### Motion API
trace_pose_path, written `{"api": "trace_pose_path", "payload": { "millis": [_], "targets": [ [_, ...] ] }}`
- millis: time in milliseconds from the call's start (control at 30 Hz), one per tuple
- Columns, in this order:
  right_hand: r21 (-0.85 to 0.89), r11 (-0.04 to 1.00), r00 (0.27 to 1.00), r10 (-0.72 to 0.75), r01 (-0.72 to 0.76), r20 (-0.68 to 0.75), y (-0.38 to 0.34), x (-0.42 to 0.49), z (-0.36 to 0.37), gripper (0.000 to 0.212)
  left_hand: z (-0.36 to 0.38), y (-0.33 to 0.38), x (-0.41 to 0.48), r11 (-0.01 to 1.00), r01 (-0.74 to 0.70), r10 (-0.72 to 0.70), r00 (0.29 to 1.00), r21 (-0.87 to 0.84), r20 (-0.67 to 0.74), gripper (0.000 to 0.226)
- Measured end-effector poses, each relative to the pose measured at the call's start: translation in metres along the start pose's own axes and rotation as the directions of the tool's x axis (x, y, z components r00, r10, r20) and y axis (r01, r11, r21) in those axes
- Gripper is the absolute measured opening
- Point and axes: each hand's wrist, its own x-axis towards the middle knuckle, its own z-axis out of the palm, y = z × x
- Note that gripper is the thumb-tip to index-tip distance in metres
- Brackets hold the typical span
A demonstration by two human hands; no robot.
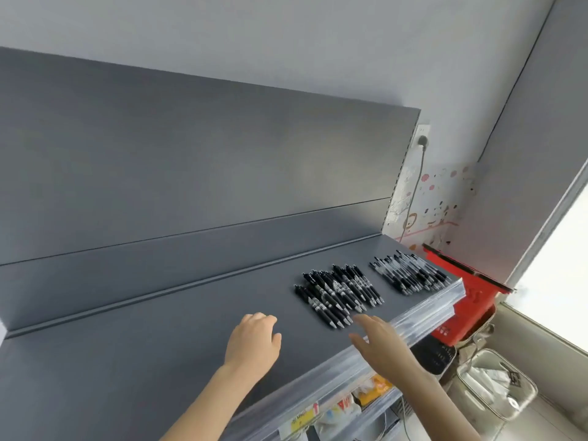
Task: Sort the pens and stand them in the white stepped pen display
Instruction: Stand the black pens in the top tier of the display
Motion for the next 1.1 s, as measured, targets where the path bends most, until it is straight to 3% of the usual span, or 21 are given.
{"api": "trace_pose_path", "payload": {
  "millis": [200, 367, 533, 633, 767, 1100],
  "targets": [
    [0.018, 0.998, 0.998, 0.066, -0.067, 0.014, 0.03, 0.044, -0.005, 0.041, 0.021, 0.014, 0.056, 1.0, -0.009, 0.009, 0.998, -0.006, 0.06, 0.038],
    [0.045, 0.995, 0.995, 0.082, -0.085, 0.051, 0.044, 0.086, -0.004, 0.037, 0.037, 0.014, 0.084, 0.998, 0.067, -0.066, 0.995, -0.011, 0.07, 0.04],
    [0.01, 1.0, 0.997, -0.008, 0.007, 0.074, 0.055, 0.135, 0.0, 0.037, 0.052, 0.019, 0.104, 0.982, 0.19, -0.188, 0.98, -0.022, 0.069, 0.039],
    [-0.001, 0.997, 0.991, -0.081, 0.082, 0.106, 0.068, 0.158, 0.003, 0.032, 0.061, 0.03, 0.117, 0.952, 0.302, -0.299, 0.952, -0.046, 0.066, 0.028],
    [-0.007, 0.983, 0.973, -0.179, 0.182, 0.145, 0.082, 0.181, -0.003, 0.013, 0.077, 0.057, 0.127, 0.909, 0.41, -0.406, 0.912, -0.073, 0.055, 0.031],
    [-0.024, 0.933, 0.903, -0.34, 0.358, 0.264, 0.072, 0.208, -0.001, 0.02, 0.087, 0.093, 0.145, 0.777, 0.623, -0.615, 0.782, -0.087, 0.102, 0.039]
  ]
}}
